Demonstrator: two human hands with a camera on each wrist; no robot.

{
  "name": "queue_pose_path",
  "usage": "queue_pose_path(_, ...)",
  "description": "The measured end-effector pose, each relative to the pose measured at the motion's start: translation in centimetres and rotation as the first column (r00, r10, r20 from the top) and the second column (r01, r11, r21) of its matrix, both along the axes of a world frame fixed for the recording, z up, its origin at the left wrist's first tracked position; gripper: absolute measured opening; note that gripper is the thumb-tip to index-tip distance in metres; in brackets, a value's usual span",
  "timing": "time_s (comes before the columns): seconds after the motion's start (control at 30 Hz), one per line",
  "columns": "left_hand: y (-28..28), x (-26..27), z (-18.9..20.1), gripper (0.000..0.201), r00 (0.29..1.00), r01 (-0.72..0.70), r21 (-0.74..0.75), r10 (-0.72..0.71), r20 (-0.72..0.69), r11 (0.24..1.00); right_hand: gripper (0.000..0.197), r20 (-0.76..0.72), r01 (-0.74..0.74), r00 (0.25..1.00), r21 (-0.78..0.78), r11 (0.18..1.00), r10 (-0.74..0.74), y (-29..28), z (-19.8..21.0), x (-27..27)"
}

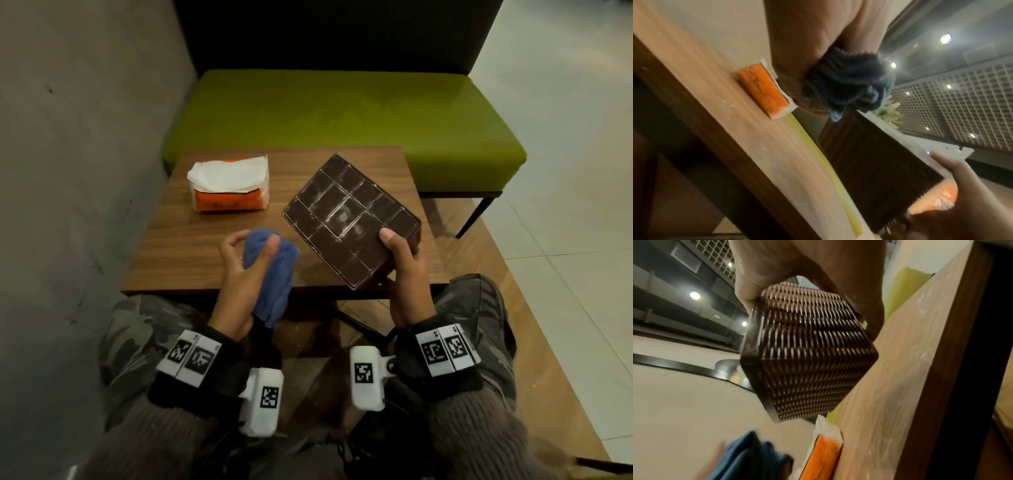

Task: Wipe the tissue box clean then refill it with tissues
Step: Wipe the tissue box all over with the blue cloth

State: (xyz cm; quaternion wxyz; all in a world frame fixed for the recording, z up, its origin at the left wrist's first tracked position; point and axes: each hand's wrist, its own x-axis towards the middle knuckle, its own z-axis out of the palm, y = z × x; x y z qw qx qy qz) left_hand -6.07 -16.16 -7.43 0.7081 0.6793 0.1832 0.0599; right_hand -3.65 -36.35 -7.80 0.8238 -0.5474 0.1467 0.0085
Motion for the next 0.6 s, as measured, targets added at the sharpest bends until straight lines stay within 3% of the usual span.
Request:
queue_pose_path(0.07,1.0,-0.2,0.5,0.053,0.995,0.043,-0.035,-0.04,0.096,0.998,0.083,0.005,0.002,1.0,-0.021,1.0,-0.001,-0.4,0.0,0.0)
queue_pose_path(0.13,0.9,-0.3,1.3,0.052,0.966,0.213,-0.045,-0.203,0.158,0.976,0.083,0.018,-0.018,1.0,-0.06,0.998,0.019,-0.2,0.0,0.0)
queue_pose_path(0.2,-0.1,-0.7,2.1,0.052,0.904,0.336,0.202,-0.375,0.204,0.92,0.085,0.03,-0.04,0.999,-0.084,0.996,0.043,0.5,0.1,-0.1)
queue_pose_path(0.27,-1.4,-0.7,2.2,0.042,0.867,0.261,0.527,-0.436,0.24,0.809,0.086,0.032,-0.067,0.997,-0.092,0.994,0.07,1.2,0.2,-0.2)
queue_pose_path(0.3,-1.8,-0.5,2.2,0.037,0.865,0.203,0.6,-0.429,0.261,0.774,0.087,0.035,-0.08,0.996,-0.102,0.992,0.084,1.4,0.2,-0.2)
queue_pose_path(0.43,-1.6,0.7,2.6,0.036,0.922,0.056,0.568,-0.261,0.287,0.821,0.082,0.05,-0.096,0.993,-0.132,0.987,0.103,1.2,0.3,-0.4)
queue_pose_path(0.5,-1.4,0.5,2.4,0.037,0.931,0.138,0.589,-0.308,0.197,0.796,0.073,0.042,-0.092,0.994,-0.143,0.985,0.099,1.0,0.3,-0.5)
queue_pose_path(0.6,-1.5,-0.7,1.7,0.039,0.888,0.28,0.637,-0.445,0.112,0.719,0.056,0.028,-0.075,0.996,-0.134,0.988,0.08,0.8,0.4,-0.4)
